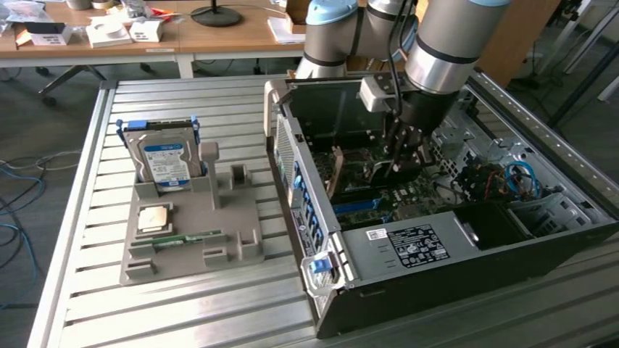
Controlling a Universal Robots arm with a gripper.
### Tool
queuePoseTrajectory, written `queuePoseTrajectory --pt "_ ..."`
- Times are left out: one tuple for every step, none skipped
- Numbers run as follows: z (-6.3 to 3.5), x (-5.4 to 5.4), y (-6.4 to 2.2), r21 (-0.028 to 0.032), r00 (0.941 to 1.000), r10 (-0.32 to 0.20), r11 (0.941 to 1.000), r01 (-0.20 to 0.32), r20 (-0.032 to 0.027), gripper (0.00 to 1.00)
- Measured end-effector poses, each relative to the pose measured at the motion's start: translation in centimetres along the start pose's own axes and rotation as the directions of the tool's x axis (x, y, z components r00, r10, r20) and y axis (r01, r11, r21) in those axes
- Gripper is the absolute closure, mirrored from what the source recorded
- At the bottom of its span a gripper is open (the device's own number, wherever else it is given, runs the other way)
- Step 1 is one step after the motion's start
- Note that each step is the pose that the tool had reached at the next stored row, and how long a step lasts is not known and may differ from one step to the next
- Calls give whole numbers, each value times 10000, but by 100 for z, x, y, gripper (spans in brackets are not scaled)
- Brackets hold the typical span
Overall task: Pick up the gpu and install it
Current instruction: 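Insert the gpu into the slot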
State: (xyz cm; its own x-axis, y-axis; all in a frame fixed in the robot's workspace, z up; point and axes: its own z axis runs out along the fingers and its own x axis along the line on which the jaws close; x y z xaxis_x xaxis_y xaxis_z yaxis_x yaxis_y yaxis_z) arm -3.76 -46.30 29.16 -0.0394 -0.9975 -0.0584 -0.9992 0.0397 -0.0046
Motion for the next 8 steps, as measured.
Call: queuePoseTrajectory --pt "6 1 0 -1 10000 0 10000 0 -3 74" --pt "12 1 0 -1 10000 1 10000 -1 -4 74" --pt "15 1 0 -2 10000 0 10000 0 -5 74" --pt "14 1 0 -2 10000 0 10000 0 -6 74" --pt "14 1 0 -2 10000 0 10000 0 -6 74" --pt "16 1 0 -2 10000 0 10000 0 -6 74" --pt "25 2 0 0 10000 0 10000 0 -1 74" --pt "33 2 1 -1 10000 0 10000 0 -2 74"
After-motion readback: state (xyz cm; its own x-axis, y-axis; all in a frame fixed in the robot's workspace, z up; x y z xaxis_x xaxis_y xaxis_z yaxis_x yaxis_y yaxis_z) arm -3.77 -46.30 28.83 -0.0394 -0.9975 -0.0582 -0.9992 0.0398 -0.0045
